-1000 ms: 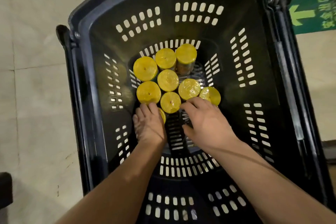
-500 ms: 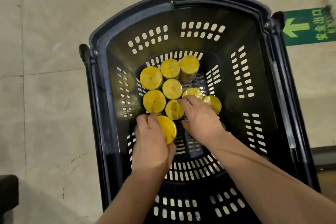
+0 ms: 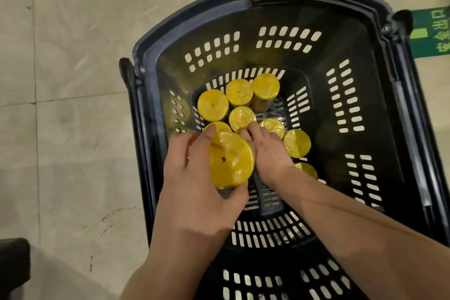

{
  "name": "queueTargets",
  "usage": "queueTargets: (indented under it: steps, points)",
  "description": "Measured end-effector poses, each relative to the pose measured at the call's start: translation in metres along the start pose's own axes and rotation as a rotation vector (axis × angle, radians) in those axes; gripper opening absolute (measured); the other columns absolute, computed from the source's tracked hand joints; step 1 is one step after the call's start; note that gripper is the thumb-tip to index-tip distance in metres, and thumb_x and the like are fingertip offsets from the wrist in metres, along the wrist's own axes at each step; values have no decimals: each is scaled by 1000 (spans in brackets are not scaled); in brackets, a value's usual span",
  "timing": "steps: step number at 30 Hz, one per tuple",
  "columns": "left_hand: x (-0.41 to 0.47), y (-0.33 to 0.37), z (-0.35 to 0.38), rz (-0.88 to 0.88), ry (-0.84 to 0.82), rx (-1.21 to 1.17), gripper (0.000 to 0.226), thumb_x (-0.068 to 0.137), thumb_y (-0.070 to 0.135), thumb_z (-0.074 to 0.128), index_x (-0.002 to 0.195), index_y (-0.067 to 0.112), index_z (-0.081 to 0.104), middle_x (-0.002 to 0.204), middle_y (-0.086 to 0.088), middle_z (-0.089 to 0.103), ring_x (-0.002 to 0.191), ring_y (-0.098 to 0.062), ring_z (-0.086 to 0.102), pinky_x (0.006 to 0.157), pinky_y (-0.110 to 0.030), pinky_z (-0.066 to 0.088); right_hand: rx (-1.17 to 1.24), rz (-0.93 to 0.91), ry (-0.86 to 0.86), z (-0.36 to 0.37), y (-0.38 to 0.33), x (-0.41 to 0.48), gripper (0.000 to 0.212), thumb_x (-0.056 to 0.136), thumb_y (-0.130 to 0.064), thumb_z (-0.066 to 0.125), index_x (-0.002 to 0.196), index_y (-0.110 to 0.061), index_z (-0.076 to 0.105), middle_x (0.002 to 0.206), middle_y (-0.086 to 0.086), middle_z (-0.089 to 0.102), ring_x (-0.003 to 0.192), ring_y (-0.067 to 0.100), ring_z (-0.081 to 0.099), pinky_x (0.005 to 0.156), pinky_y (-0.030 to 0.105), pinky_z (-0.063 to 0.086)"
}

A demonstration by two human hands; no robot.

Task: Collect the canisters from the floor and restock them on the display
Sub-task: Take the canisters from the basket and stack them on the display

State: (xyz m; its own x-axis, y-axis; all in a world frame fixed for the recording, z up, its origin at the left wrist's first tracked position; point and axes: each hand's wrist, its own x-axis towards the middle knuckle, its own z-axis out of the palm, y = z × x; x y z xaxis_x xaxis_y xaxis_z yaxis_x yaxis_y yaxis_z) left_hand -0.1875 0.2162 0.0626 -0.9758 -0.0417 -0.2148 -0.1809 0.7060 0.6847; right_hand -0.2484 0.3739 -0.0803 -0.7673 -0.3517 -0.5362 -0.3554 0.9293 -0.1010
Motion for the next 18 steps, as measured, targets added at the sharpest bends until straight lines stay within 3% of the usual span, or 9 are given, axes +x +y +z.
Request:
queueTargets:
  steps: [6, 8, 10, 13, 15, 18]
  points:
    - [10, 6, -16, -5, 18, -5, 88, 69, 35, 85, 146, 36, 43, 123, 27, 29, 118, -4, 49, 93, -16, 46, 91, 84, -115, -6, -10, -8, 91, 74, -5, 80, 145, -14, 24, 139, 11, 28, 100, 27, 63, 72, 34, 53]
    - [12, 6, -26, -8, 16, -23, 89, 68, 33, 86, 145, 40, 43, 120, 30, 28, 118, -4, 51, 94, -15, 45, 132, 112, -110, -11, -10, -14, 81, 76, -14, 82, 140, -13, 31, 137, 10, 30, 92, 27, 64, 65, 33, 52]
    - [13, 10, -38, -13, 3, -36, 88, 68, 33, 86, 144, 45, 41, 119, 29, 29, 118, 2, 49, 92, -6, 40, 189, 135, -61, -18, -7, -28, 70, 75, -27, 83, 130, -14, 41, 130, 7, 35, 87, 27, 62, 63, 34, 50]
    - [15, 23, -61, -11, -19, -63, 87, 69, 31, 85, 142, 45, 42, 123, 30, 30, 122, 8, 44, 93, 2, 34, 262, 138, 97, -43, 4, -57, 69, 67, -47, 81, 123, -20, 51, 120, 3, 42, 95, 25, 58, 74, 34, 51]
    - [14, 36, -79, 23, -17, -64, 87, 68, 30, 86, 143, 41, 45, 125, 29, 31, 124, 4, 44, 95, 0, 34, 284, 147, 167, -70, 8, -79, 73, 65, -56, 79, 125, -22, 54, 126, 5, 45, 108, 25, 55, 87, 37, 51]
    - [12, 64, -110, 67, 46, -122, 84, 67, 32, 88, 141, 37, 50, 130, 20, 39, 125, 1, 47, 98, -15, 46, 421, 170, 254, -121, 11, -116, 80, 62, -58, 79, 130, -25, 54, 144, 6, 42, 122, 27, 52, 98, 42, 49]
